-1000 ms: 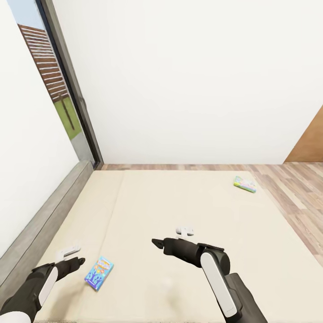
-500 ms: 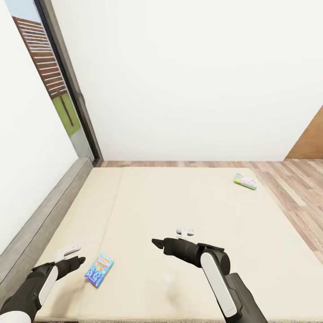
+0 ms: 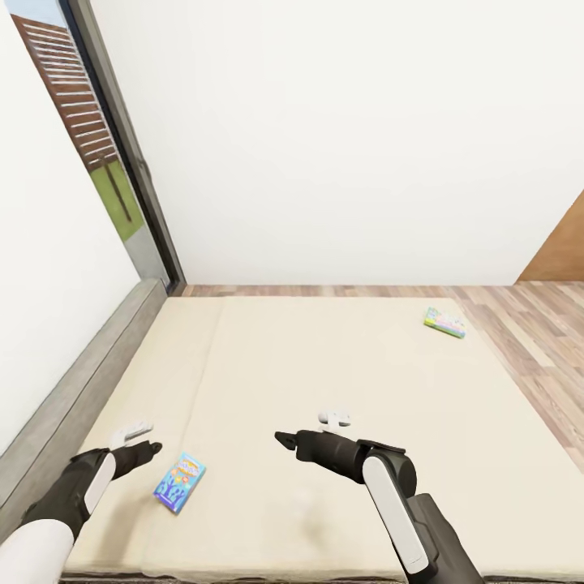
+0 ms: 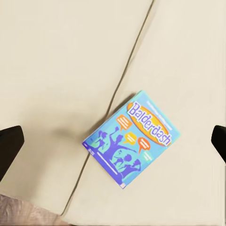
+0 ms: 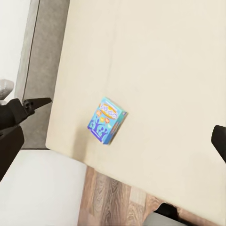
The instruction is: Put all the toys in the child's room - the three board games (two on the bed and one on the table), the two jigsaw puzzles on the table, and the tennis ball on the table - inside the toy box on the table in the child's room.
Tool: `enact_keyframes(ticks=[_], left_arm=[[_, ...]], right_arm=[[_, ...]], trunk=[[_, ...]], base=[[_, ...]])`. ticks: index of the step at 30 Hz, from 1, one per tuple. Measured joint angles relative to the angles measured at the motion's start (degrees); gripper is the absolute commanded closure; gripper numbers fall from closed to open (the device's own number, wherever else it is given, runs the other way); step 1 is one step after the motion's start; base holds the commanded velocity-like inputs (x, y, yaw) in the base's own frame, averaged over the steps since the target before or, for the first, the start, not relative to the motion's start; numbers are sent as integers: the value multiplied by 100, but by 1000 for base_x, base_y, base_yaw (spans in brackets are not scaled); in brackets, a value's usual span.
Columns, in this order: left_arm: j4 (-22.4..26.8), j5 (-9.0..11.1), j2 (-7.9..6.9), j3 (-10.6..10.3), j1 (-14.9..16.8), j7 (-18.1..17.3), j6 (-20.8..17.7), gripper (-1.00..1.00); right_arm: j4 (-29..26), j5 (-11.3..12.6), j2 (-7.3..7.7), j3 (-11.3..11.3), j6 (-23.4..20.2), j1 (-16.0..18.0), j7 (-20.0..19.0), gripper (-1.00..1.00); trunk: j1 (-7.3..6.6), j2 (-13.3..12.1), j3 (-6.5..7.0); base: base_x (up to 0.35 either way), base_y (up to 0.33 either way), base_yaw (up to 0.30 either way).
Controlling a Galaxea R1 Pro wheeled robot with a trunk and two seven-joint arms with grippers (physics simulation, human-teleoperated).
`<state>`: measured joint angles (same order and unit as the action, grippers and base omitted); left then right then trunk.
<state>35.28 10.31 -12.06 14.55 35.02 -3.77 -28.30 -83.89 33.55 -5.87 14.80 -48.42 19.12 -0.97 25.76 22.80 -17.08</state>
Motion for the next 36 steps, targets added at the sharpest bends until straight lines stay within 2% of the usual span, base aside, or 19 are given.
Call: enact_keyframes(ticks=[10,29,36], left_arm=[[-243,-7,-16,-3,327,2,10,-100],[-265,-2,0,-12,368,2,48,-100],[-271,-9,17,-12,370,1,316,-100]], right_arm=[[0,-26,0,4,6,-4,0,-100],[-15,-48,-3,18,17,-9,-6,-100],[-17,-48,-2,18,18,-8,-7,-100]], trunk=[[0,0,-95],[0,1,-274],[0,1,-340]], base=[[0,0,0],[0,0,0],[0,0,0]])
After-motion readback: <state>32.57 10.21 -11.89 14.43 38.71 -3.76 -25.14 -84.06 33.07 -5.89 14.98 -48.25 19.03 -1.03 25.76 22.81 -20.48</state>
